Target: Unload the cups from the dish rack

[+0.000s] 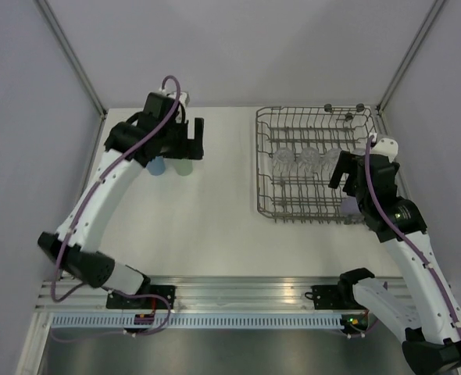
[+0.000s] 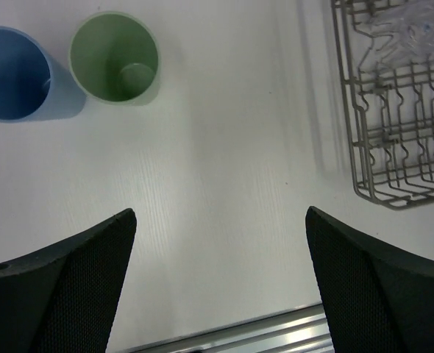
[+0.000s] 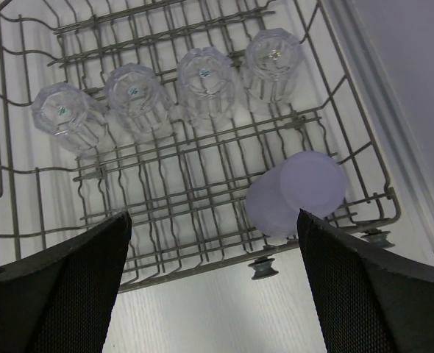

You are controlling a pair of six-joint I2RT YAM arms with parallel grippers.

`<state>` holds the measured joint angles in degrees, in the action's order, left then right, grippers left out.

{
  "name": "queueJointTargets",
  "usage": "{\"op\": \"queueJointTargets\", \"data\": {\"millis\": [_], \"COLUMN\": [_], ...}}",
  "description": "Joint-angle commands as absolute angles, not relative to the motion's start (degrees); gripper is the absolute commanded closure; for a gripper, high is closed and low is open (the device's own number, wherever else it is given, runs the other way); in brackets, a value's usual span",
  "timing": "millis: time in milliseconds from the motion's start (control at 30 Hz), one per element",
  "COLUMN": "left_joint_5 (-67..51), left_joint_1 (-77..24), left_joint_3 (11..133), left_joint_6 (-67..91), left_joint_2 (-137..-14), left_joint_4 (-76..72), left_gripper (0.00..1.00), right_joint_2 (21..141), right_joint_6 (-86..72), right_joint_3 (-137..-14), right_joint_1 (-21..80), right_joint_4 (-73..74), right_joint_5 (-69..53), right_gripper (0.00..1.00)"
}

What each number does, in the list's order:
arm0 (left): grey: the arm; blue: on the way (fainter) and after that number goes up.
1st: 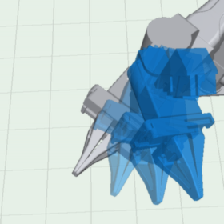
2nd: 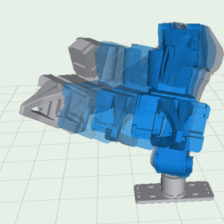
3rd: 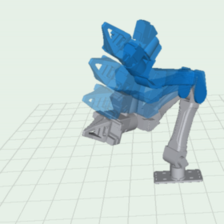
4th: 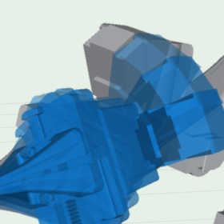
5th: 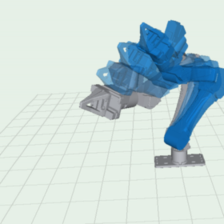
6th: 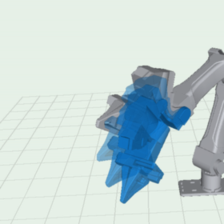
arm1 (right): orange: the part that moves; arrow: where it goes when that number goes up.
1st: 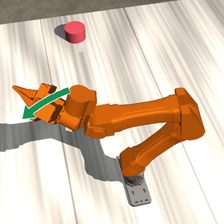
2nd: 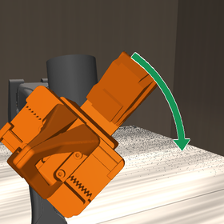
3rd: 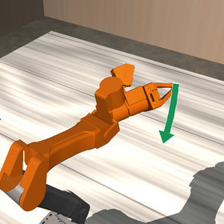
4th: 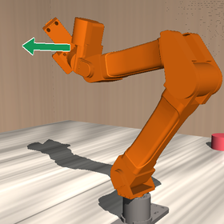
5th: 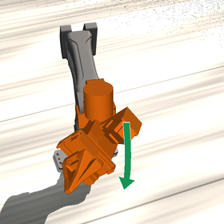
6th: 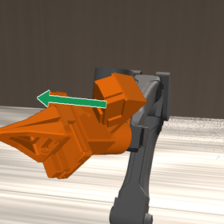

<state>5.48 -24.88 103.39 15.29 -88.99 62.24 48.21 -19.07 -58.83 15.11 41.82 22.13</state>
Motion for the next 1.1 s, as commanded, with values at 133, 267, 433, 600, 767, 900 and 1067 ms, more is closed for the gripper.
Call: {"op": "queueJointTargets", "data": {"millis": [133, 267, 433, 600, 767, 900, 1067], "left_joint_5": [10.28, 11.16, 10.90, 12.22, 8.80, 6.16, 4.40], "left_joint_1": [-31.29, -31.46, -31.46, -31.46, -31.46, -31.46, -31.46], "left_joint_3": [80.88, 69.55, 61.90, 55.38, 52.82, 52.65, 52.21], "left_joint_6": [21.97, 22.50, 20.05, 20.83, 20.04, 19.51, 19.07], "left_joint_2": [-62.10, -50.82, -42.81, -37.79, -39.20, -39.11, -38.93], "left_joint_4": [50.46, 48.25, 45.71, 43.33, 42.80, 42.28, 41.75], "left_gripper": [0.00, 0.00, 0.00, 0.00, 0.00, 0.00, 0.00], "right_joint_2": [49.21, 52.11, 55.80, 58.18, 57.57, 57.56, 58.36], "right_joint_6": [-18.54, -21.18, -24.25, -26.54, -26.28, -25.84, -24.87], "right_joint_3": [-58.01, -57.14, -54.32, -51.60, -49.48, -48.60, -48.43], "right_joint_1": [15.20, 15.20, 13.54, 9.24, 2.13, -2.72, -5.88], "right_joint_4": [44.38, 45.53, 43.95, 41.66, 37.89, 35.60, 33.66], "right_joint_5": [40.57, 43.50, 43.42, 39.82, 32.71, 25.16, 20.13], "right_gripper": [0.02, 0.02, 0.02, 0.02, 0.02, 0.02, 0.02]}}
